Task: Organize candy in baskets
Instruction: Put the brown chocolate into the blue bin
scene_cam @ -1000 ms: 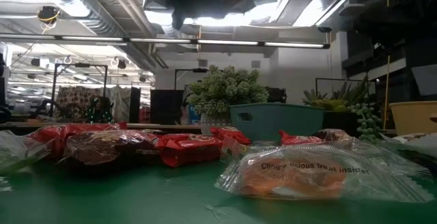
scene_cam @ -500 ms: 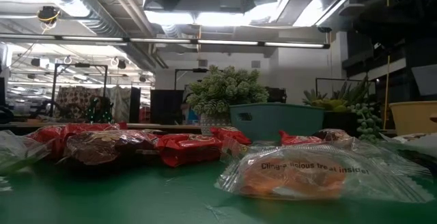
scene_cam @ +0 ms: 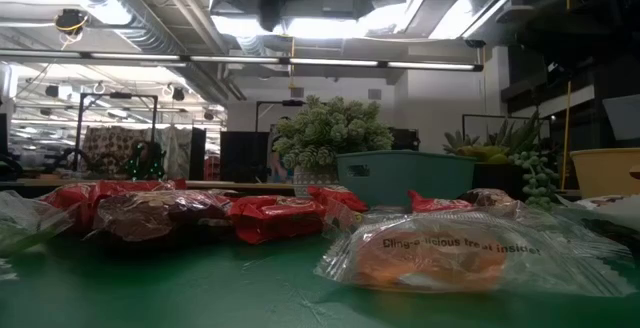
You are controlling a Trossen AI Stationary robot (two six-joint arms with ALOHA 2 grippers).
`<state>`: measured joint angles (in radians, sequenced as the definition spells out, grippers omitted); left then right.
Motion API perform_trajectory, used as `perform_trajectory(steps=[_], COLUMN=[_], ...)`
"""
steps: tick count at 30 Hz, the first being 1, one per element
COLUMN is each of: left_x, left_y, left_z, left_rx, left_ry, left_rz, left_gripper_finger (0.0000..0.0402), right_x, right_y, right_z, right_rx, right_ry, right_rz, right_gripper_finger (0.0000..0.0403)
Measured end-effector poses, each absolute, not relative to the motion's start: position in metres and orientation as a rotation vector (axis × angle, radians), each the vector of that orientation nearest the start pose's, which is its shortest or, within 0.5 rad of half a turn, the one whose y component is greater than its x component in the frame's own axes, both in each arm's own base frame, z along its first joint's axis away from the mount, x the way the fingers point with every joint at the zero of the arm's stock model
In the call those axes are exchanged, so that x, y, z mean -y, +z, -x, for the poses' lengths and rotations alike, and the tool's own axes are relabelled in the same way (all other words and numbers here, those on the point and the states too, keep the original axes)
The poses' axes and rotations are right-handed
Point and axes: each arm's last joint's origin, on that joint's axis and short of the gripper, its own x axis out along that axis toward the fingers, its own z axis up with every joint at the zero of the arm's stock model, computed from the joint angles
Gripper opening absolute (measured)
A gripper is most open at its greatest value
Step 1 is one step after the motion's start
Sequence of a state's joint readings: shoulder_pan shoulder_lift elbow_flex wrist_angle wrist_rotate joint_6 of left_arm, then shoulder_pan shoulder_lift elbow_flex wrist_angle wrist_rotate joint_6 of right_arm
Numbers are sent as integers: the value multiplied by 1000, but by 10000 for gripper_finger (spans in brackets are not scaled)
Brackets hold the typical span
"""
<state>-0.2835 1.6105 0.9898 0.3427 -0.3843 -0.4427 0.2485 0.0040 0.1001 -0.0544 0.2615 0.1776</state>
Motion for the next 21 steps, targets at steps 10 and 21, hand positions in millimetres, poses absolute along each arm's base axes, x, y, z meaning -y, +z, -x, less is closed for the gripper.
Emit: perform_trajectory(steps=[10,21], left_x=[73,54], left_y=[192,170], left_z=[-376,-384], left_rx=[-268,-309], left_ry=[230,304], left_rz=[341,370], left_gripper_finger=[101,101], right_x=[-15,-15], right_y=[192,192], right_z=[-89,-89], right_rx=[41,41], right_ry=[-9,-9], right_rz=[-188,-188], right_gripper_finger=[95,95])
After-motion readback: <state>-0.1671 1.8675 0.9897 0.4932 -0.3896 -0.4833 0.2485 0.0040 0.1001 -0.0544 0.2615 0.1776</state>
